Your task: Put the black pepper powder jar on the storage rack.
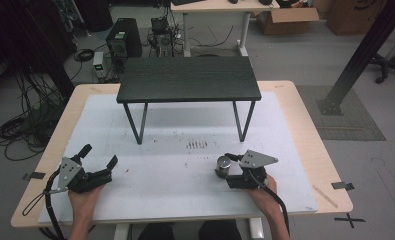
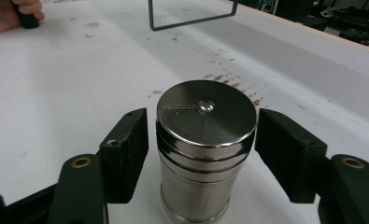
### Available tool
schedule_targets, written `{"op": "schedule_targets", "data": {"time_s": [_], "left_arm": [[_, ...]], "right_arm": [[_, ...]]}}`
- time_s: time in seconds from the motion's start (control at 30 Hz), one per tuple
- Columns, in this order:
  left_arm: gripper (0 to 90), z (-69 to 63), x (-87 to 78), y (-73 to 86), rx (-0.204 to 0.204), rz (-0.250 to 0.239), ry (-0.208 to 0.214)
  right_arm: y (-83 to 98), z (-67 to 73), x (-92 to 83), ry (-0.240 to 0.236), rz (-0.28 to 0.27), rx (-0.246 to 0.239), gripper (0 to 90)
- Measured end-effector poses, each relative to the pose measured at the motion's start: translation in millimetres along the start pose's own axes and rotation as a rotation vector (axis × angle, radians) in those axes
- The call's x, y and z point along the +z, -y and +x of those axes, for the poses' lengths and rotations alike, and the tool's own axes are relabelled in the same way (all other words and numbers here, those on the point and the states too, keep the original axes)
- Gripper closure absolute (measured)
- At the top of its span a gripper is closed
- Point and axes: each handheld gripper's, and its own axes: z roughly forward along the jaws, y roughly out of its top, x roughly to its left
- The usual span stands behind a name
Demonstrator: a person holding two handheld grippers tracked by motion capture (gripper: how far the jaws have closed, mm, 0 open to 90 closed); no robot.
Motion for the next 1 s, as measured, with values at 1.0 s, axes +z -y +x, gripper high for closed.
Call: {"op": "schedule_targets", "data": {"time_s": [1.0], "left_arm": [[1.6,0.0,0.1,-0.1,0.000,0.003,0.000]], "right_arm": [[4.7,0.9,0.1,0.002,-0.039,0.025,48.8]]}}
